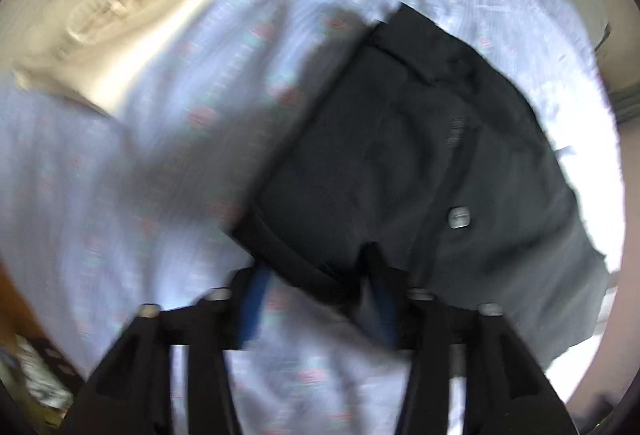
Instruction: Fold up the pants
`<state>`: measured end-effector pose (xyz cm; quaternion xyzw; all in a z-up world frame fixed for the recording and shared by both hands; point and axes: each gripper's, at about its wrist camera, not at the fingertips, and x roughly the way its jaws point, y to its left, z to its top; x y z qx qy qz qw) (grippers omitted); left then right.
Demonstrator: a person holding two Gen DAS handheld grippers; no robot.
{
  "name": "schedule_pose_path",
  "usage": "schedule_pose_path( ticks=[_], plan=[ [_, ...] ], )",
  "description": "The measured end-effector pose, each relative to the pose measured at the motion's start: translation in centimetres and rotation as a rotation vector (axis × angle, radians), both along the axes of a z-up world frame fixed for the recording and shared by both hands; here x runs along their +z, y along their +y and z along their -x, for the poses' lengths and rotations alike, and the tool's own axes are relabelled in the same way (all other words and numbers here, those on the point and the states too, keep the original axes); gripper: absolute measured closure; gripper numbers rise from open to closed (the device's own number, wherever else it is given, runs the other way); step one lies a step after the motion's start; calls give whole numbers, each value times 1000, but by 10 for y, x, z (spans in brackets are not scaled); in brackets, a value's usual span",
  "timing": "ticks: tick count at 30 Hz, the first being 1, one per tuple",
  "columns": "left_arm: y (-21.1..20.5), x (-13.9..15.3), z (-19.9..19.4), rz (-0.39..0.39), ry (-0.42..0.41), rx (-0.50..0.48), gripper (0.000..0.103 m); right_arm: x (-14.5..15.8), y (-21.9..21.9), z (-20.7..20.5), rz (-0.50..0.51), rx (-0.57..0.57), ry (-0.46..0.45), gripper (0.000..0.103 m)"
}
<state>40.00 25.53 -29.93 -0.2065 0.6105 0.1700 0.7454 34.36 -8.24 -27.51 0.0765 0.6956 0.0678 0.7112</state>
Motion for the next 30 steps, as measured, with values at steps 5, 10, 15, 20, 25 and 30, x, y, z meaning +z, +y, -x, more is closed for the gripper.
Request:
schedule_pose_path(
  ticks=[5,10,15,20,25,30],
  plan=[
    [32,46,4,-26,-155,-118,41,43,22,-14,11,65,-129,56],
    [53,53,-63,149,-302,-346,42,52,58,-46,15,102,-173,56],
    [55,34,-146,218,-326,-533,50,46,87,-75,-31,37,-159,56],
    [53,0,-201,247,-259,-651,50,42,113,-101,-20,-15,-182,56],
    [49,-31,-217,326,-211,-663,50,35,125,-117,0,-25,-182,56],
    [45,-39,-209,373,-218,-641,61,31,128,-117,10,-33,-162,56]
  ],
)
